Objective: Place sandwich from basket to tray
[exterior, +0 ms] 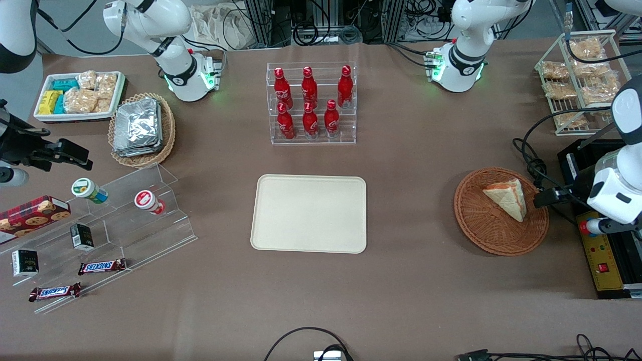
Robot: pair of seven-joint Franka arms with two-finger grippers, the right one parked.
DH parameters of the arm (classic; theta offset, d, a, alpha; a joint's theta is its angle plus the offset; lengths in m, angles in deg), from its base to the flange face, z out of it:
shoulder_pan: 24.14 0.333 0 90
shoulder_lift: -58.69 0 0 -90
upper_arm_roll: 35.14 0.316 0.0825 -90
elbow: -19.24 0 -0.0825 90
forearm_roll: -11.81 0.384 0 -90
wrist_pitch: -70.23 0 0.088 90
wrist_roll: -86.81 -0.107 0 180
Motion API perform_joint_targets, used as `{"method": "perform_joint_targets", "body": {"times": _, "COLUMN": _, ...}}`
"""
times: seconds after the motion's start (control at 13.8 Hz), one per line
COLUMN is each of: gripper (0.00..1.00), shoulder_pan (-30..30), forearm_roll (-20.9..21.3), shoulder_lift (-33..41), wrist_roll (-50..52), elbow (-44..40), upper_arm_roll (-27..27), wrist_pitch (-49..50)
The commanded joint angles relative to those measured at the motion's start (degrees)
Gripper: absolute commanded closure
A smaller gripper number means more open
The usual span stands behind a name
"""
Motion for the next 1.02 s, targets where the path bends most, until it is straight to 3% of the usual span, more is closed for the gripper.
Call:
{"method": "perform_joint_targets", "body": {"times": 0.0, "gripper": 0.0, "shoulder_pan": -0.13, "forearm_roll": 0.19, "shoulder_lift": -0.85, "wrist_roll": 0.11, "elbow": -2.22, "upper_arm_roll": -0.2, "wrist_pitch": 1.92}}
{"method": "perform_joint_targets", "body": {"times": 0.65, "gripper": 0.0, "shoulder_pan": 0.13, "forearm_roll": 1.51, "shoulder_lift": -1.99, "wrist_roll": 1.42, "elbow": -1.17, "upper_arm_roll": 0.06, "wrist_pitch": 1.92}}
{"method": "perform_joint_targets", "body": {"times": 0.95, "gripper": 0.0, "shoulder_pan": 0.4, "forearm_roll": 1.51, "shoulder_lift": -1.99, "wrist_roll": 15.36, "elbow": 3.22, "upper_arm_roll": 0.24, "wrist_pitch": 0.96}}
